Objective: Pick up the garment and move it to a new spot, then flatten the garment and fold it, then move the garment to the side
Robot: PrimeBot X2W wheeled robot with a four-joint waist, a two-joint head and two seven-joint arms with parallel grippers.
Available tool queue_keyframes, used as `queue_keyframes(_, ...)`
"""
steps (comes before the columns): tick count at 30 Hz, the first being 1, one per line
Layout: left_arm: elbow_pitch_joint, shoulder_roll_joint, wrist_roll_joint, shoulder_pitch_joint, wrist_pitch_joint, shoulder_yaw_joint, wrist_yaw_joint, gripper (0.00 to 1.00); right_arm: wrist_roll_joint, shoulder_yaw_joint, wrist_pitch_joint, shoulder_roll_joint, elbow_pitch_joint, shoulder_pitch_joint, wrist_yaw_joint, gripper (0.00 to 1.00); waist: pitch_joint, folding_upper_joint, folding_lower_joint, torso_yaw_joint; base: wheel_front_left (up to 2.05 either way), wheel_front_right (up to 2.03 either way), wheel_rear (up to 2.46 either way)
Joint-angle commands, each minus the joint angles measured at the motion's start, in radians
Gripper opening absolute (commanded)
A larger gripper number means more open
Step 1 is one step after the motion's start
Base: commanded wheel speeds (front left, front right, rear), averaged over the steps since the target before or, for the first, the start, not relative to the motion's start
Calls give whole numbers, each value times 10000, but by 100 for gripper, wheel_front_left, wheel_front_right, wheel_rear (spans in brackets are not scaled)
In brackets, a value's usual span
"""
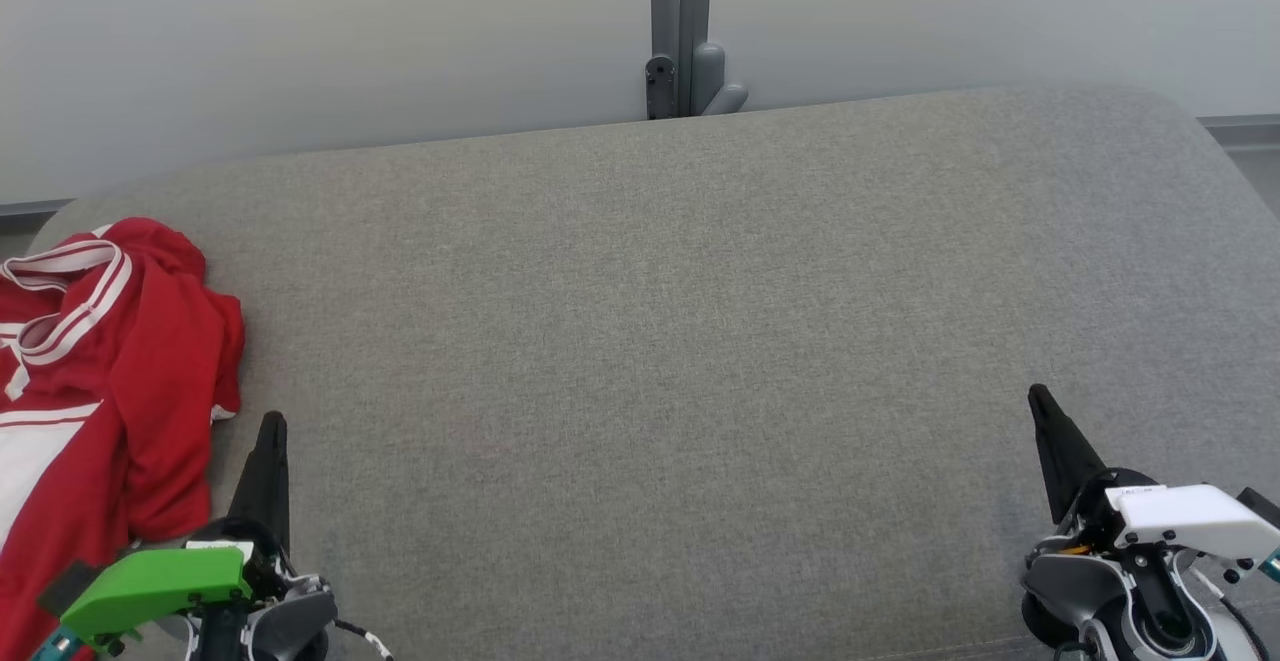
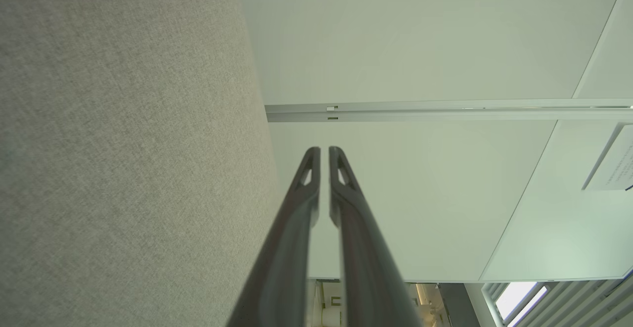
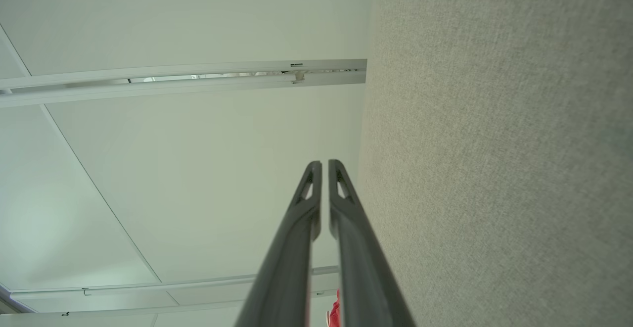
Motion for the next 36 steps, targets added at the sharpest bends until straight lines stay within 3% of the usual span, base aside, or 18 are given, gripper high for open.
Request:
queue_keyframes(1,54,-11,-1,31,-2,-7,0,100,-3,7,-3,10,55,29,0,100,0,0,0,0,0,0,0)
queue_keyframes(11,159,-24,143,198,-456,-375,0,100,-244,227,-477,28,-28,287,-1,100,0,8,0,3,0,0,0)
queue_keyframes(20,225,41,1046,176,-838,-562,72,100,-1537,341,-855,18,-260,351,-1,100,23,15,0,8,0,0,0)
queue_keyframes(36,115,285,4715,133,-1487,-777,388,100,-6166,731,-1517,-228,-1060,335,0,100,-32,29,0,65,0,0,0)
